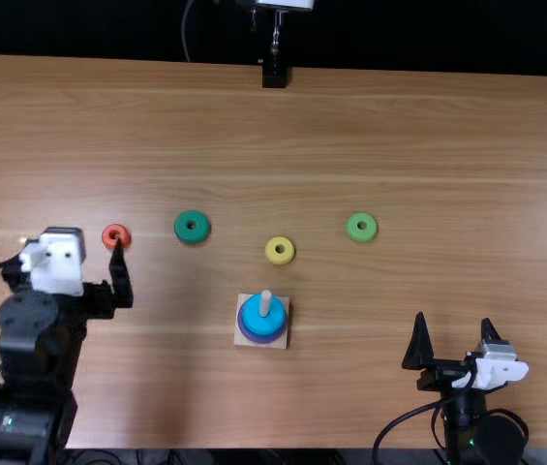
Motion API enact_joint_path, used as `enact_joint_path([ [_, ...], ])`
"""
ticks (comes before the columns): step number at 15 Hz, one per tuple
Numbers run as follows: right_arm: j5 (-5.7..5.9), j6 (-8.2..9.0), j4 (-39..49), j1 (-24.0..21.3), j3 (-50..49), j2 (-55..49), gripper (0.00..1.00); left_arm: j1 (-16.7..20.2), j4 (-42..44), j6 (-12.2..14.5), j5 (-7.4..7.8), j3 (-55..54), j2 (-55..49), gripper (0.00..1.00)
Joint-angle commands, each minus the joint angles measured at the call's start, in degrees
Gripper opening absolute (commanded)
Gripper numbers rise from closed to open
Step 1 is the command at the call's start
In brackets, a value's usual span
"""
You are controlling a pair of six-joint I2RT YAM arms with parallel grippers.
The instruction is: Build the Hanoi tower: stack the rings onto the peg from bottom to top in this color order: purple, dark blue, light blue, dark green, light green, yellow, orange.
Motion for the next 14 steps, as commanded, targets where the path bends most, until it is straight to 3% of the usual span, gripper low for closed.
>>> enact_joint_path([
  [1,0.10,-0.14,-1.29,-0.50,-0.60,-0.73,1.00,-3.23,0.11,0.42,0.72,3.92,5.91,1.00],
  [3,-0.01,-0.14,-1.29,-0.50,-0.60,-0.73,1.00,-7.80,-0.73,0.31,-0.23,8.85,14.35,1.00],
  [6,0.10,-0.14,-1.29,-0.50,-0.60,-0.73,1.00,-8.33,-10.75,-0.11,1.35,17.90,26.74,1.00],
  [9,-0.01,-0.14,-1.29,-0.50,-0.60,-0.73,1.00,-8.59,-13.07,0.73,1.56,30.38,39.31,1.00],
  [10,0.10,-0.14,-1.29,-0.50,-0.60,-0.73,1.00,-8.94,-14.55,1.37,2.19,33.02,42.65,1.00],
  [12,0.10,-0.14,-1.29,-0.50,-0.60,-0.73,1.00,-9.29,-15.92,6.01,7.68,38.02,49.24,1.00],
  [14,0.10,-0.14,-1.29,-0.50,-0.60,-0.73,1.00,-9.47,-23.30,8.01,7.99,42.95,54.86,1.00],
])
